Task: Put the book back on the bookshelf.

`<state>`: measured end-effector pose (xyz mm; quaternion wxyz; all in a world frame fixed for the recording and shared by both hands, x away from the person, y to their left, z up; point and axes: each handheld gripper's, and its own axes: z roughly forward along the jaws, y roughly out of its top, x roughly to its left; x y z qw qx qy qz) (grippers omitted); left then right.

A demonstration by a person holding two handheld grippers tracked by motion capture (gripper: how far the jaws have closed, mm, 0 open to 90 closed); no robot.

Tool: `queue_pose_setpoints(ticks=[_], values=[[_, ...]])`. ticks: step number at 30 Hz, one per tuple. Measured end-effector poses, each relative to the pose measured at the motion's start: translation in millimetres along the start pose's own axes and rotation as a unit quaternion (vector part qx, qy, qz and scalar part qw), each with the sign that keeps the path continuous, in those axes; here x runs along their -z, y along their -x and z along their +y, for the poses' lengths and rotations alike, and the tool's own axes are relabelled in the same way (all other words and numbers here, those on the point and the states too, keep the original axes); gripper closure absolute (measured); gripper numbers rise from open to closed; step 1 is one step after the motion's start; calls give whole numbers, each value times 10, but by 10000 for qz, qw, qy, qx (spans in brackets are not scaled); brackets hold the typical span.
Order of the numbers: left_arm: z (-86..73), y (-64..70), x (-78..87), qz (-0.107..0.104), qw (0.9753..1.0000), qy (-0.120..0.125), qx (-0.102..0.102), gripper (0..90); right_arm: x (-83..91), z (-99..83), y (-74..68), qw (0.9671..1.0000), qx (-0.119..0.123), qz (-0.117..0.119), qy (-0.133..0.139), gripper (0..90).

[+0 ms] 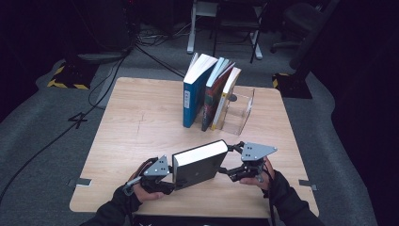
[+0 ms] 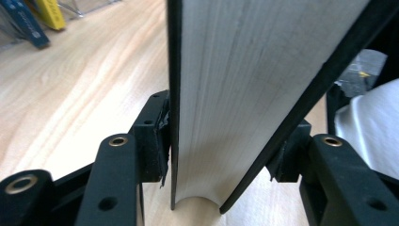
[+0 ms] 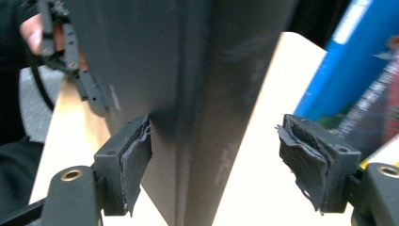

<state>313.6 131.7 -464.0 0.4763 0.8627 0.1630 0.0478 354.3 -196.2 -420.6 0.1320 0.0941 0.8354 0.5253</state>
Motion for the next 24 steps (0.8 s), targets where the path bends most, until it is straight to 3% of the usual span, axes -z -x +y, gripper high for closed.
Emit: queue_pose_setpoints(ticks=[3,6,7,9,11,13,16,20,22,24], values=[[-1,-11,-8,-14,10000,-21,-13,491,-90,27,-58,9998,82,156,-74,297],[-7,-21,-7,134,9998,-95,-59,498,-135,34,-89,9997,100,197,-105,309],[-6,-28,-6,249,9996,-110,-35,460,-137,33,-87,9997,113,171,-91,335],[-10,-52,-1,263,9996,-115,7,425,-127,29,-73,9998,83,181,-71,357],[-21,-75,10,439,9990,-100,36,382,-78,11,-40,9995,25,312,-33,405],[-25,-83,17,497,9987,-84,33,379,-62,9,-42,9994,51,330,-51,423],[-48,-133,36,581,9981,-39,182,379,13,11,-42,9986,127,510,-78,477],[-57,-170,43,729,9970,-1,257,368,20,88,-101,9984,260,498,-72,467],[-70,-191,39,797,9963,75,316,391,12,166,-143,9982,266,529,63,448],[-75,-220,27,790,9960,120,399,389,-22,261,-190,9984,381,414,58,431]])
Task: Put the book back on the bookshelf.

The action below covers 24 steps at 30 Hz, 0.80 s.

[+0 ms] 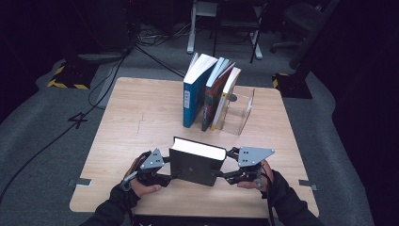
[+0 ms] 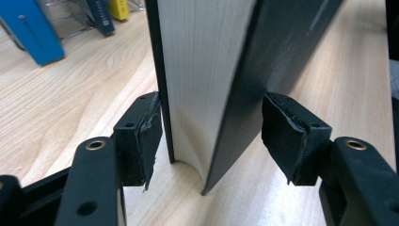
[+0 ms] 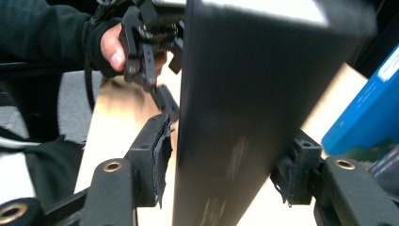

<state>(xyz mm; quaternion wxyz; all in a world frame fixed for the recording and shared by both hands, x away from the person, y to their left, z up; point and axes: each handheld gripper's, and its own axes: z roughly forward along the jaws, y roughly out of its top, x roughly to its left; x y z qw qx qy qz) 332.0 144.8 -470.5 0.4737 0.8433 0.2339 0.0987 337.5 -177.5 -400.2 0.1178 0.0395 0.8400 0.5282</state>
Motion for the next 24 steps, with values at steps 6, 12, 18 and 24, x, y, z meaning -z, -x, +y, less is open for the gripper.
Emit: queue_pose_setpoints(ticks=[6,12,18,24], values=[[29,-5,-82,61,10000,43,28,382,-96,170,-86,9991,-84,-423,-24,465],[81,27,-170,80,10000,46,-21,363,-29,161,-76,9984,-217,-510,-115,489],[178,100,-347,18,9998,67,-166,347,139,116,-46,9976,-294,-571,-264,494],[275,150,-513,19,9995,2,-313,303,250,125,8,9955,-646,-508,-473,475]])
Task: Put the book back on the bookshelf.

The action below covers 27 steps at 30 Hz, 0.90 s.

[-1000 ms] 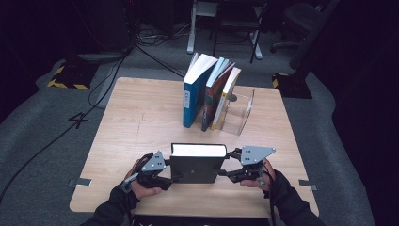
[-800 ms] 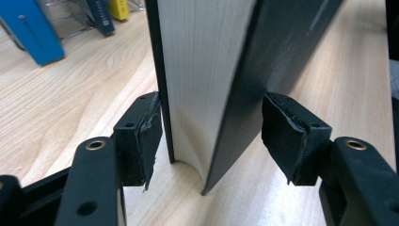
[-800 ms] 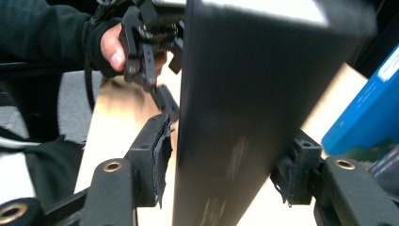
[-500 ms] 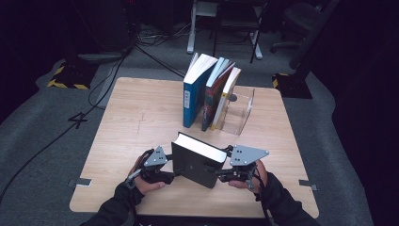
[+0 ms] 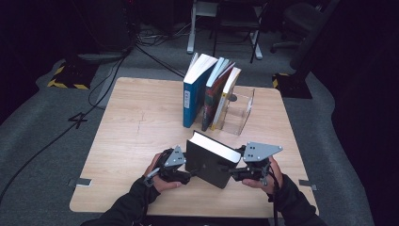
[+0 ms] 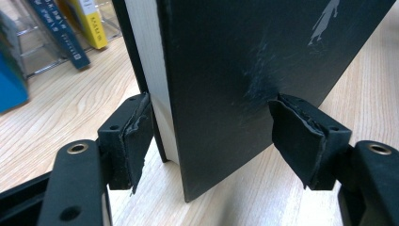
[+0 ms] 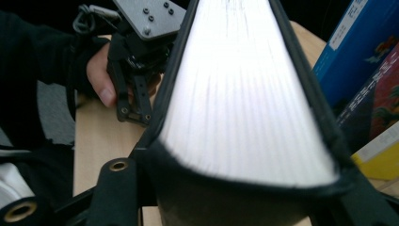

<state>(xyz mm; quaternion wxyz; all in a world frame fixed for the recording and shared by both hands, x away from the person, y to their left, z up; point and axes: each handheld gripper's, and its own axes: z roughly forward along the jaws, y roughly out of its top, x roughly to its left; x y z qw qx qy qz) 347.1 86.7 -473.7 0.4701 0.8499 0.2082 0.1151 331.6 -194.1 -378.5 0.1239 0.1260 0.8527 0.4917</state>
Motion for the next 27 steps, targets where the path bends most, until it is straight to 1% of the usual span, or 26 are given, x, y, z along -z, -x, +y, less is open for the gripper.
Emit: queue_pose_setpoints(ticks=[1,2,3,5,7,9,10,12,13,14,15,16,17,20,21,22,23,24,27], values=[[-1,-10,-12,-57,10000,20,47,303,-2,10,21,9999,-115,71,-17,466],[0,-17,-18,-87,9999,25,44,311,-2,30,38,9997,-204,139,-78,459],[4,-11,-30,-88,9999,46,56,326,0,49,37,9997,-197,122,-124,453],[12,-2,-45,-85,9999,44,52,323,-1,67,35,9997,-190,87,-156,447],[26,7,-80,-80,9999,71,43,318,-1,104,48,9993,-311,129,-169,419],[36,1,-101,-77,9999,78,49,305,-17,126,56,9990,-344,71,-277,414],[38,-1,-110,-86,9999,91,63,304,-36,131,58,9986,-391,-33,-348,424],[52,-1,-126,-67,9999,86,69,295,-67,136,69,9980,-449,-144,-432,431],[52,-1,-126,-67,9999,86,69,293,-67,136,69,9980,-449,-144,-432,431],[56,-1,-131,-54,9999,83,66,292,-68,138,103,9972,-569,-181,-443,450],[56,2,-137,-34,9999,88,61,292,-68,138,103,9972,-569,-181,-443,450],[61,8,-144,4,10000,78,13,290,-63,133,120,9969,-622,-200,-427,463],[63,15,-152,25,10000,65,12,284,-58,131,129,9967,-660,-239,-414,473],[75,19,-160,40,10000,45,30,271,-38,137,136,9962,-684,-360,-403,503],[71,20,-142,65,9999,-88,13,288,-33,133,145,9958,-739,-370,-393,506],[64,18,-126,98,9998,-172,-52,276,-21,131,161,9955,-769,-383,-403,510],[38,13,-83,146,9996,-249,-55,272,-15,130,170,9954,-772,-388,-404,512],[11,-3,-37,158,9994,-308,-13,270,1,131,186,9956,-749,-383,-421,514],[-99,-56,130,326,9985,-423,103,266,56,143,224,9948,-766,-482,-461,519]])
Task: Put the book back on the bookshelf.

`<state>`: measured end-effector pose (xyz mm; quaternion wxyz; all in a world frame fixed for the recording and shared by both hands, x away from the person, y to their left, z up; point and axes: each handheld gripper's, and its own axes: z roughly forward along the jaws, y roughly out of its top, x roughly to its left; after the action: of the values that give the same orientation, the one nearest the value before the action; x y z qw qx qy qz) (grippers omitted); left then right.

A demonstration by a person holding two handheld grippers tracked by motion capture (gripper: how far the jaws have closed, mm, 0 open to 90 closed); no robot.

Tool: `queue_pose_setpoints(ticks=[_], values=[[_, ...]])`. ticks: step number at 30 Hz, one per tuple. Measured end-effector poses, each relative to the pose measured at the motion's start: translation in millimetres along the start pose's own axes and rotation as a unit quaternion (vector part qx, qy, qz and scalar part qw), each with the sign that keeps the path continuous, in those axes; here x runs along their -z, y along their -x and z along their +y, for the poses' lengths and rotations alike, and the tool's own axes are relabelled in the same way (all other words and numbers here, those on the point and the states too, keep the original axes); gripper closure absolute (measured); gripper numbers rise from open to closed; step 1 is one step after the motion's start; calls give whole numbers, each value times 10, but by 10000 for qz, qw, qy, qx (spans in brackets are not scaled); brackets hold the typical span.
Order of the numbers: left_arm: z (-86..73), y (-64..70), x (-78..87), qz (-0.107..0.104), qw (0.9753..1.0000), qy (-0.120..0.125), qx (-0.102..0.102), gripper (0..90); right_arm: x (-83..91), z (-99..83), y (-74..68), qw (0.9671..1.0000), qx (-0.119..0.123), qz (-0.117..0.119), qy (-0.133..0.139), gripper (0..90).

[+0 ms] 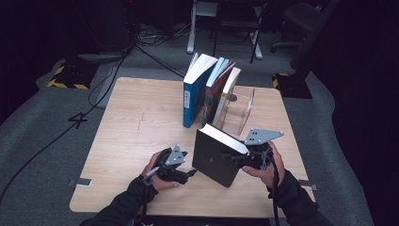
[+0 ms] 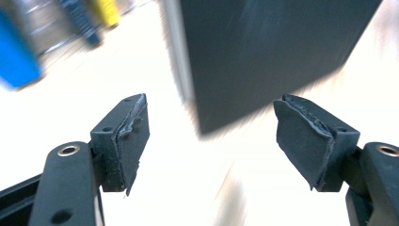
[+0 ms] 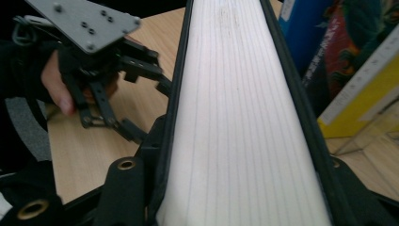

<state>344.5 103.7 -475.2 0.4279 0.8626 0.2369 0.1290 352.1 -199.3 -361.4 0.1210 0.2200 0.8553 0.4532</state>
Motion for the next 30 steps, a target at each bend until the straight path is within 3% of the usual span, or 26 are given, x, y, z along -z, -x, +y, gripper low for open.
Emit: queue_pose_setpoints(ticks=[3,6,11,15,17,19,26,30], values=[[-104,-47,123,147,9998,-106,89,265,50,14,38,9999,-15,-130,-33,524],[-323,-119,354,370,9984,-339,262,253,160,31,158,9991,-99,-413,-72,529],[-524,-171,518,470,9963,-519,496,247,262,65,352,9958,-111,-898,-115,534],[-576,-205,511,437,9952,-599,633,235,281,87,493,9934,-197,-1123,-112,534],[-595,-216,459,569,9930,-730,736,234,283,102,535,9925,-203,-1202,-93,534],[-597,-213,433,630,9925,-797,683,233,288,108,585,9911,-298,-1295,2,535],[-596,-139,348,517,9929,-900,581,212,288,119,710,9850,-546,-1614,257,534],[-589,-100,319,406,9947,-827,458,200,265,109,833,9800,-722,-1810,390,534]])
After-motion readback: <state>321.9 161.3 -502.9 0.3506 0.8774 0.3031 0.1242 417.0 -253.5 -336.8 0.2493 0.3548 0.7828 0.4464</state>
